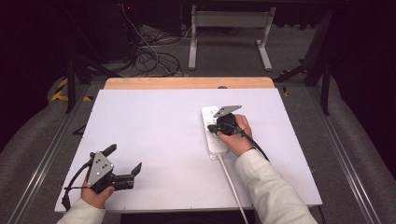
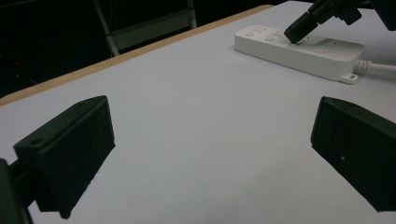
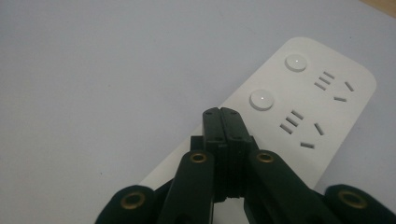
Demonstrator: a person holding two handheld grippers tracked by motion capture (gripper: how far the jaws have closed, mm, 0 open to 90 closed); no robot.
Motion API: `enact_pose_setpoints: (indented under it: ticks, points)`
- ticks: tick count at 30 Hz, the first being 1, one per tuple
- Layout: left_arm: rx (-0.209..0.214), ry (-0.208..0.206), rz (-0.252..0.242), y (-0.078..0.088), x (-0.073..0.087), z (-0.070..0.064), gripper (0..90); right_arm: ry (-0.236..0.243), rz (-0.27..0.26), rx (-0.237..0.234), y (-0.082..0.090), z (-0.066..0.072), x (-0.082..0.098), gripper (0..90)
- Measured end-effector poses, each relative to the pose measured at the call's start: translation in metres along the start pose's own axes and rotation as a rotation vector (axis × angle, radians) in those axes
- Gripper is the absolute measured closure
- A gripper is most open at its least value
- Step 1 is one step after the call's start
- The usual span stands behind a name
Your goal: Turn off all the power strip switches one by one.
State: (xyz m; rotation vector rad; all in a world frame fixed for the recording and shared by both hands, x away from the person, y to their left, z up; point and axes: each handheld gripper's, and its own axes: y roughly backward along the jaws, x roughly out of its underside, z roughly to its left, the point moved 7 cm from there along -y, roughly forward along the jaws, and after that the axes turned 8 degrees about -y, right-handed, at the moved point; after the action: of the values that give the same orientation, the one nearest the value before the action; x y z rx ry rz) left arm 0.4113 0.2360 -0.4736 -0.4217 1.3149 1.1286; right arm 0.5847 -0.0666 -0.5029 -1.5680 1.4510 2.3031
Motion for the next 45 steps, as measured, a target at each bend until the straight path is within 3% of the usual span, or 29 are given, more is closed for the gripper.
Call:
enact_pose_setpoints:
  ticks: [17,36,38,41,45]
  points:
    - [0.0,0.0,-0.003,0.0,-0.001,-0.001,0.2,-0.023,0.014,-0.004,-0.002,0.0,0.003,90.0]
    - [-0.003,-0.006,-0.003,0.001,-0.001,-0.001,0.2,-0.003,0.026,0.023,-0.002,0.003,0.003,90.0]
    - [0.001,0.0,-0.004,0.001,-0.001,-0.001,0.2,0.032,-0.017,0.016,0.004,0.005,-0.003,90.0]
    - [-0.001,0.006,-0.002,-0.001,0.0,0.001,0.2,0.012,-0.111,-0.019,0.015,0.008,-0.016,90.0]
    - [0.0,0.003,-0.004,0.0,0.0,0.0,0.2,0.031,-0.096,-0.012,0.018,0.01,-0.017,90.0]
